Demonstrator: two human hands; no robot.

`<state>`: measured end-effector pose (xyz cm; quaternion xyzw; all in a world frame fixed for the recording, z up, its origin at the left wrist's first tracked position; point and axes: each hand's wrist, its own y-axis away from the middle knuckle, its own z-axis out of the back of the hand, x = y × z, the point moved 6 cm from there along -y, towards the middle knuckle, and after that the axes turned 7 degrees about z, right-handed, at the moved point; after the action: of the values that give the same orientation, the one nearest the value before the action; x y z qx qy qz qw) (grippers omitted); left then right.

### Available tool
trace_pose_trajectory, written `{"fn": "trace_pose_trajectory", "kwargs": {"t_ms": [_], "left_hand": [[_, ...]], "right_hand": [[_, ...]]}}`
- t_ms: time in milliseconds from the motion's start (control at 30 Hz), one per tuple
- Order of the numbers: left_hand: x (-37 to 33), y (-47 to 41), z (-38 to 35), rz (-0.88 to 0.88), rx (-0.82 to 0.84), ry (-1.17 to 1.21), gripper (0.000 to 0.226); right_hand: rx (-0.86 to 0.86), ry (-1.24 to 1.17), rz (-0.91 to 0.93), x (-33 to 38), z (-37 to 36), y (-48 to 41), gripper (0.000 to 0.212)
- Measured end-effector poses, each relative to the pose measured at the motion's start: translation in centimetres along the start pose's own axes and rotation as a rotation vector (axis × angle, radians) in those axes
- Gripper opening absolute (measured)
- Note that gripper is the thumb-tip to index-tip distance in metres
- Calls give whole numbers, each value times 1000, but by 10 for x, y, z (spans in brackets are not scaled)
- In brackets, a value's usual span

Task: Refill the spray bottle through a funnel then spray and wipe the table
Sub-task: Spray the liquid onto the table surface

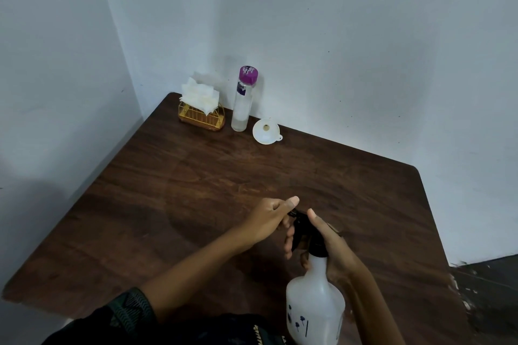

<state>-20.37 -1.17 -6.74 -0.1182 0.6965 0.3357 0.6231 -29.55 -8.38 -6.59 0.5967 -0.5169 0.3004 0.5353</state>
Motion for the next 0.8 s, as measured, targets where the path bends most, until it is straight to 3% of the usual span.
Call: {"fn": "trace_pose_trajectory", "kwargs": {"t_ms": [167, 300, 500, 667, 800], "left_hand": [[-5, 6, 5, -102, 51, 8, 4], [-7, 6, 10, -145, 49, 28, 17], [-7, -1, 9, -141, -17, 15, 10], [-18, 2, 15, -237, 25, -84, 24], [-14, 0, 14, -186, 14, -16, 16]], "right_hand": [[-39, 15, -12, -1, 6, 1, 55], [-40, 10, -12, 0, 8, 1, 56], [-52, -10, -4, 1, 9, -1, 57], [-44, -39, -19, -1, 10, 0, 59], [-36, -33, -1, 0, 9, -3, 64]]}}
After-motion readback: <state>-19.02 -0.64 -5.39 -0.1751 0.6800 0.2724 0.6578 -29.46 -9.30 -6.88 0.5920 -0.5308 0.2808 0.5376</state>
